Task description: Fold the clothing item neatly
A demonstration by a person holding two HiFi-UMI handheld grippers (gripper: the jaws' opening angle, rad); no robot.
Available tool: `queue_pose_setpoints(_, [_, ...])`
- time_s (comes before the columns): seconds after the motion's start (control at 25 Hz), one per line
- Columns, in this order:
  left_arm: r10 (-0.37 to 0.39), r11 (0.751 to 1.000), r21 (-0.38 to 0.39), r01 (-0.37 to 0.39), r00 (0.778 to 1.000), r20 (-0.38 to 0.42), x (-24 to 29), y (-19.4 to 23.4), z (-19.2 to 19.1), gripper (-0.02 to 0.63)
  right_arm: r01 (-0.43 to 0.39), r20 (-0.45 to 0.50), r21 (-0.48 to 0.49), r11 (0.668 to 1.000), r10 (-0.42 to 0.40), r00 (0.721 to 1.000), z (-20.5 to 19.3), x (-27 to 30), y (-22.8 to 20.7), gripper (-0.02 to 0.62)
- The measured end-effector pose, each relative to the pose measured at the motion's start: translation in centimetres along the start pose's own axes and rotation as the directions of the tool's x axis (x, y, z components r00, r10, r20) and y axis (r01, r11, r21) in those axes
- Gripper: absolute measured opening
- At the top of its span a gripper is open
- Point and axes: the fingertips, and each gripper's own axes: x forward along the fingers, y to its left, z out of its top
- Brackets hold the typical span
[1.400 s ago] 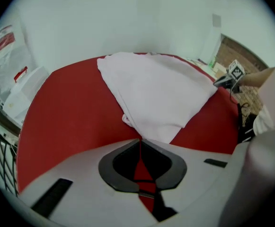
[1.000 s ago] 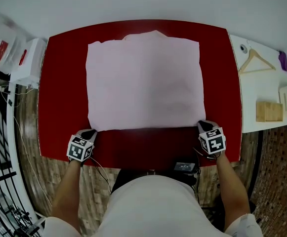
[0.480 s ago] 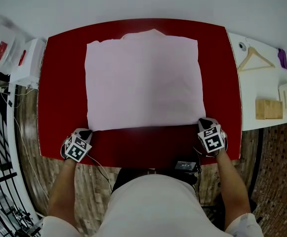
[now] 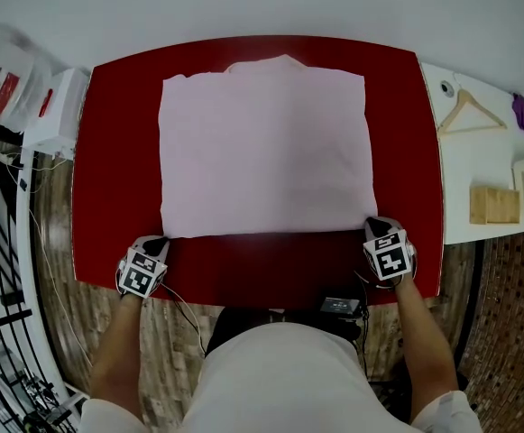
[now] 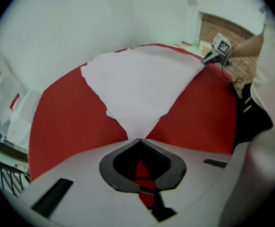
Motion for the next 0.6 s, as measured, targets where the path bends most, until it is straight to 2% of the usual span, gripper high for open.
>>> queue_pose_setpoints(0.16, [-0.005, 0.987, -0.160, 0.020, 0.995, 0.096, -1.6, -0.8, 1.7, 0.006, 0.010, 0.053, 0.005, 1.000, -0.010, 0.999, 0.5, -1.3, -0.5, 0.018])
queue_pose_setpoints(0.24, [-0.001, 0.978, -0.208, 0.031, 0.990, 0.144, -2.3, -1.3, 2.5, 0.006, 0.013, 0.082, 0.005, 1.000, -0.014, 0.997, 1.0, -1.8, -0.8, 0.018])
queue_pose_setpoints(0.6, [-0.026, 0.965, -0.240, 0.105, 0.951, 0.309, -4.1, -3.1, 5.9, 0.006, 0.042, 0.140, 0.003, 0.999, -0.042, 0.989, 2.1, -3.7, 0.3, 0.018])
